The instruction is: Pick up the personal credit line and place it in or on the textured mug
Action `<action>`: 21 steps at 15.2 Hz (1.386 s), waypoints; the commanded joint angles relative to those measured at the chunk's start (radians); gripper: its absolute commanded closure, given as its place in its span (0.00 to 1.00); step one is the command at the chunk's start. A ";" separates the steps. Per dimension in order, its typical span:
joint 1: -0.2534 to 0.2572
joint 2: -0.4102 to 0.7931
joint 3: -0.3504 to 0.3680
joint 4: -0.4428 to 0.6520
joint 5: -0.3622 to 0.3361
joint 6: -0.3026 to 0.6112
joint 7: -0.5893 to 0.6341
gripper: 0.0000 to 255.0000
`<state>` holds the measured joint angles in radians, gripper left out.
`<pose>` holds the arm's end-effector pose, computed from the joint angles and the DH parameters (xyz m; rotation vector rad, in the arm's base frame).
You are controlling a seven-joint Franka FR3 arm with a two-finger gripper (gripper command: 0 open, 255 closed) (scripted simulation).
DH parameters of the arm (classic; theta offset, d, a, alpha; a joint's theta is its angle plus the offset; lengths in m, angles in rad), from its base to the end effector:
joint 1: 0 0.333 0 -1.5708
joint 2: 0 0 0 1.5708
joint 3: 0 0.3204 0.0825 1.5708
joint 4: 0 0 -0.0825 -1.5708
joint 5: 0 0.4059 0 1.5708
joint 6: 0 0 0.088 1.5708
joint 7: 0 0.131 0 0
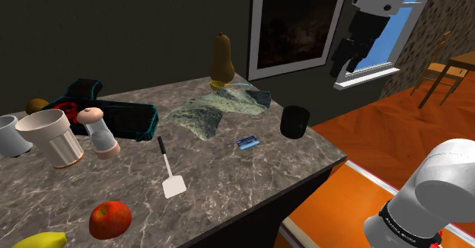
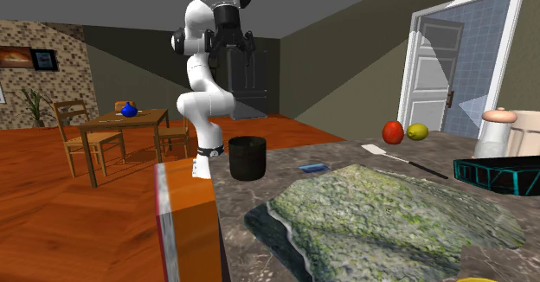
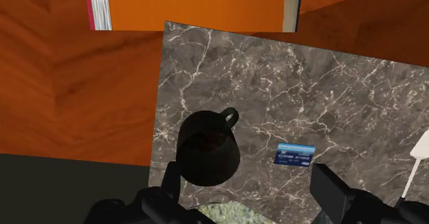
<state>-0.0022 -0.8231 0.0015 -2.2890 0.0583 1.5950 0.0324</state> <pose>0.3203 0.0074 0.6175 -3.0757 0.0479 -0.1974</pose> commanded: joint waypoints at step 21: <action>0.489 0.426 -0.386 -0.233 0.299 0.767 -1.092 0.00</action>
<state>0.4477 -0.4344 -0.3641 -2.5281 0.3193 2.3314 -0.9849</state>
